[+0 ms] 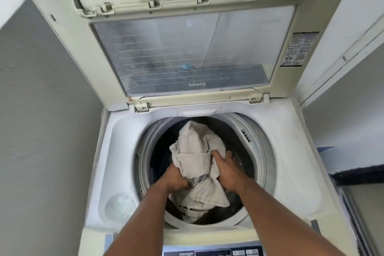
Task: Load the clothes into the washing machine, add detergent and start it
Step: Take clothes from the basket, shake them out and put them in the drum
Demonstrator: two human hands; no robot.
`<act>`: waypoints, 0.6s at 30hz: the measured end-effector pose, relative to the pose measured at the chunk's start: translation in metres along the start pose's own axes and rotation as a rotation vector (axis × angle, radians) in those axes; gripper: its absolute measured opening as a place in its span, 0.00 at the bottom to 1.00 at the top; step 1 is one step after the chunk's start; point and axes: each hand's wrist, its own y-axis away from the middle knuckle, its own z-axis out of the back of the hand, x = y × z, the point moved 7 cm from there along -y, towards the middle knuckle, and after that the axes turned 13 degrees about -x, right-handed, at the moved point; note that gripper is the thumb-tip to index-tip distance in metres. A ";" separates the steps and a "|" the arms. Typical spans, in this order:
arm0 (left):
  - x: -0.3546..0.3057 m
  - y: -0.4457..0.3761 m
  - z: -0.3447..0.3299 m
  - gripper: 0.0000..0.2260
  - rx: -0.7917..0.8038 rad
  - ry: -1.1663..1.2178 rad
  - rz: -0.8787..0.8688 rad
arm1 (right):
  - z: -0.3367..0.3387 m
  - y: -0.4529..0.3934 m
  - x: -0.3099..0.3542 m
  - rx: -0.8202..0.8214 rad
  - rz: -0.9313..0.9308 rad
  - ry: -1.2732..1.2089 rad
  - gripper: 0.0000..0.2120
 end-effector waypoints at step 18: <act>-0.002 0.001 -0.002 0.61 0.008 -0.150 -0.080 | -0.008 -0.006 0.005 0.082 0.169 0.304 0.33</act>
